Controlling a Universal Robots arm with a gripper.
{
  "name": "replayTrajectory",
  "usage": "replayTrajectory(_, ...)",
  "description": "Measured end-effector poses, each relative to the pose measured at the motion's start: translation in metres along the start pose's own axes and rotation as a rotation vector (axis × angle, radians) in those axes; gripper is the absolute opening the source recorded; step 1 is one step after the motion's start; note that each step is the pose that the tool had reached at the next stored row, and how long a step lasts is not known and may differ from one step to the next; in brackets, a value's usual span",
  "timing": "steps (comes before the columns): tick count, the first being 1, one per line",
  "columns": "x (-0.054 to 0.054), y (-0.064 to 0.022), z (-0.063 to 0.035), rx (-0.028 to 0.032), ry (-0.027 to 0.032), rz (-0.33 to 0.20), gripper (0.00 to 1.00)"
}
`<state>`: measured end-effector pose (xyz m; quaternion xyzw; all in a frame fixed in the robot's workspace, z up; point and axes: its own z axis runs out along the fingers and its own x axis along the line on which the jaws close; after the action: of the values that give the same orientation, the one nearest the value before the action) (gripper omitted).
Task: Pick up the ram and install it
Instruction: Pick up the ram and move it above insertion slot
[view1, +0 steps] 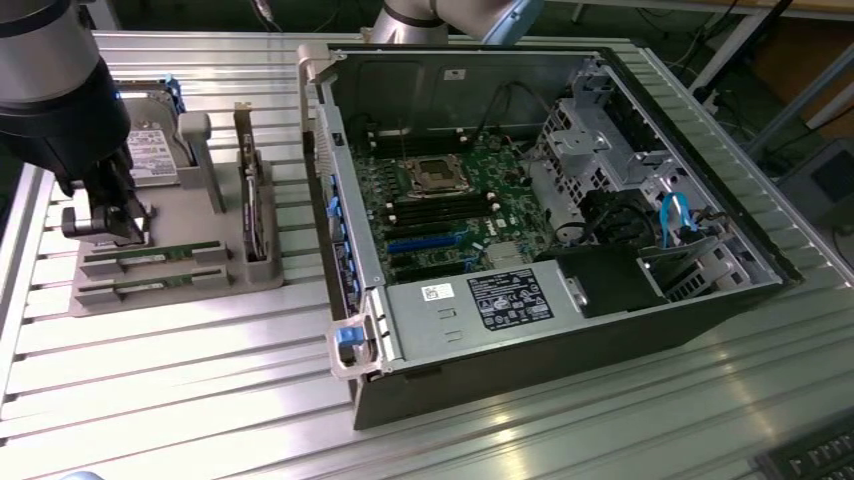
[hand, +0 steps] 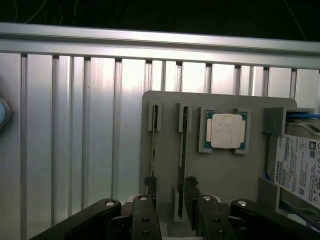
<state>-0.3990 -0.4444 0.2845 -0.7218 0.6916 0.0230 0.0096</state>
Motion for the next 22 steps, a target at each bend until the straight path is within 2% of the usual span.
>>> replayTrajectory(1, 0.002, 0.0, 0.005, -0.0004, -0.0003, 0.0, 0.36)
replayTrajectory(3, 0.002, 0.0, 0.005, -0.0004, -0.0003, 0.0, 0.35)
replayTrajectory(4, 0.002, -0.0001, 0.005, -0.0003, -0.0004, 0.0, 0.27)
replayTrajectory(11, 0.002, 0.0, 0.0059, -0.0001, -0.0005, 0.0, 0.27)
replayTrajectory(22, 0.005, -0.0002, 0.0173, -0.0003, 0.0015, 0.0, 0.27)
